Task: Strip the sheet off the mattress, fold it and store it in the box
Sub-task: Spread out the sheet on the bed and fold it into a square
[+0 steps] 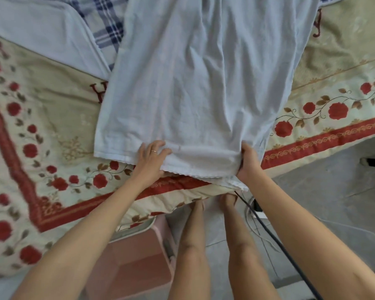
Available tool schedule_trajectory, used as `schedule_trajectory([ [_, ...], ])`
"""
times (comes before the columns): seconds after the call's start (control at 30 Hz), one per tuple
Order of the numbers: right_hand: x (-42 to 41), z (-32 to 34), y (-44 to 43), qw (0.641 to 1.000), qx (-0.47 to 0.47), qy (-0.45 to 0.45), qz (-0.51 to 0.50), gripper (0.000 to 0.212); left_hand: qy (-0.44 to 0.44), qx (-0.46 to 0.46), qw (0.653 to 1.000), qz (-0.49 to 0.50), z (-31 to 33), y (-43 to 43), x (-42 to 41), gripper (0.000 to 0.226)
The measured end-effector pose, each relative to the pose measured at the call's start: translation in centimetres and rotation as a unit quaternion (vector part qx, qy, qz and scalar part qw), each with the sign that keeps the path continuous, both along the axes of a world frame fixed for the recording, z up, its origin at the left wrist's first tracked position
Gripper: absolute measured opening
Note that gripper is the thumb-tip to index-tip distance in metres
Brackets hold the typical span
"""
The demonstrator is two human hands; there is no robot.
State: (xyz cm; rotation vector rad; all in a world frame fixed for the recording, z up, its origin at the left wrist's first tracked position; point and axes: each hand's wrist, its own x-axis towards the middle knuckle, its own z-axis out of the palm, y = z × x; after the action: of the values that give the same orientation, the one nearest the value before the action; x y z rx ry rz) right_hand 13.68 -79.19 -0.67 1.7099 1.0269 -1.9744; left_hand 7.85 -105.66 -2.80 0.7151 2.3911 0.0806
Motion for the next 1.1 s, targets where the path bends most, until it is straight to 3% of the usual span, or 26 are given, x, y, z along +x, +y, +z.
schedule_trajectory([
  [0.13, 0.0, -0.1, -1.1, 0.997, 0.042, -0.003, -0.063, 0.021, 0.041, 0.008, 0.999, 0.034, 0.3, -3.4, -2.1, 0.05],
  [0.23, 0.1, -0.2, -1.2, 0.995, 0.073, -0.02, -0.067, 0.053, 0.095, -0.017, 0.992, 0.087, 0.4, -5.5, -3.4, 0.05],
  [0.27, 0.2, -0.2, -1.4, 0.992, 0.105, -0.027, -0.058, 0.055, 0.112, -0.017, 0.987, 0.111, 0.3, -6.2, -3.8, 0.049],
  [0.37, 0.1, -0.1, -1.9, 0.977, 0.211, -0.03, -0.026, 0.052, 0.128, 0.011, 0.975, 0.179, 0.0, -8.1, -4.8, 0.047],
  [0.5, -0.1, -0.1, -2.9, 0.957, 0.284, -0.055, -0.003, 0.043, 0.103, 0.11, 0.972, 0.18, 0.4, -9.4, -6.0, 0.047],
  [0.7, -0.7, -0.4, -3.5, 0.949, 0.305, -0.08, 0.007, 0.039, 0.078, 0.187, 0.956, 0.214, 3.0, -9.8, -7.5, 0.035],
  [0.97, -1.0, -0.7, -2.5, 0.961, 0.24, -0.135, 0.01, 0.048, -0.123, 0.109, 0.94, 0.298, 2.5, -8.9, -12.1, 0.018],
  [1.1, -1.0, -1.0, -2.5, 0.96, 0.246, -0.137, 0.01, 0.052, -0.088, 0.119, 0.947, 0.285, 2.3, -8.3, -13.1, 0.023],
])
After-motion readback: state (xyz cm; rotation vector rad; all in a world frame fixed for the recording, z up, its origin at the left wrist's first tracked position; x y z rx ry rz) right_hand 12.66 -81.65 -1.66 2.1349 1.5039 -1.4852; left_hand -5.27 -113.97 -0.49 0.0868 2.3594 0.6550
